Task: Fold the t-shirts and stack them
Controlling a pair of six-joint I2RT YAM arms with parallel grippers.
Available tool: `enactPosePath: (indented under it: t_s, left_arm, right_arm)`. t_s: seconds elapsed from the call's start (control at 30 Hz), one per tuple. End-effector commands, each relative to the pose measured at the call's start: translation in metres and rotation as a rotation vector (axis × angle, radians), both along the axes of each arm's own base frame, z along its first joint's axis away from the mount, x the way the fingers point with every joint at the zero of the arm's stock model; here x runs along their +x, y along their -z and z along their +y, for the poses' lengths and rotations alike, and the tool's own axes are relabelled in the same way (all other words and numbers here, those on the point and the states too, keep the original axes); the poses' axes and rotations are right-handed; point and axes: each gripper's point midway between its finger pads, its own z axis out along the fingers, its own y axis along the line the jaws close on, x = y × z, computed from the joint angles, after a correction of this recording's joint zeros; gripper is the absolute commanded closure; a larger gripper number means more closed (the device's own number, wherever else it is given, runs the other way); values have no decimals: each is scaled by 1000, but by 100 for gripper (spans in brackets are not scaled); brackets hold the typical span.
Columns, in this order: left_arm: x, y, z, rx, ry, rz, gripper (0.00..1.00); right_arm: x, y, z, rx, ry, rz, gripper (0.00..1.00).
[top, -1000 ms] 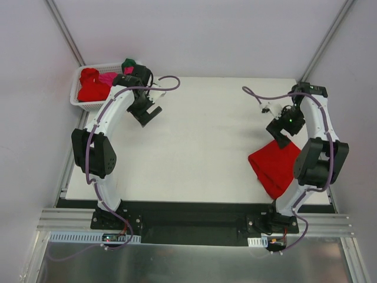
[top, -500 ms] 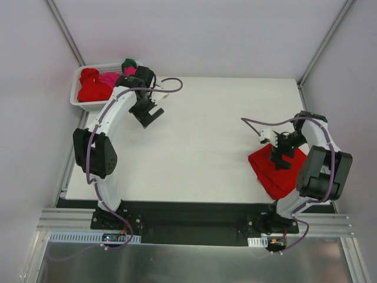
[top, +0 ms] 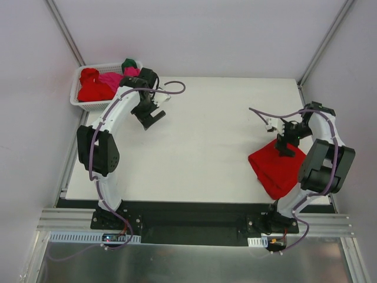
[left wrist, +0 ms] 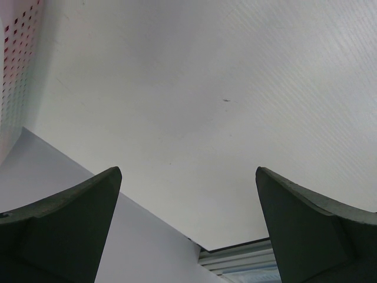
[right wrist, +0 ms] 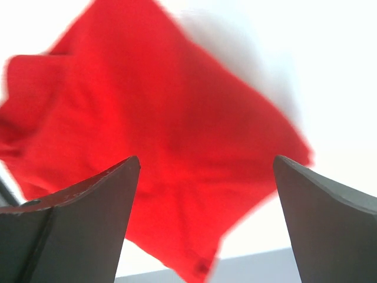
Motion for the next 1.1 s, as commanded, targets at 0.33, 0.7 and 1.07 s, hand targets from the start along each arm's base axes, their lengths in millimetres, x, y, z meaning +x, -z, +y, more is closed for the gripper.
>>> enactPosePath:
  t_s: [0.33,0.7,1.07]
  left_arm:
    - [-4,5,-3,45,32,26,1]
    - [-4,7,-3,45,26,30,0]
    - [-8,6,2,69,27,30,1]
  right_arm:
    - [-3,-6,15,-70,-917,-285,0]
    - [-15,25,7,-73,-916,-218,0]
    - [-5,57,0,-102,-833,-166,0]
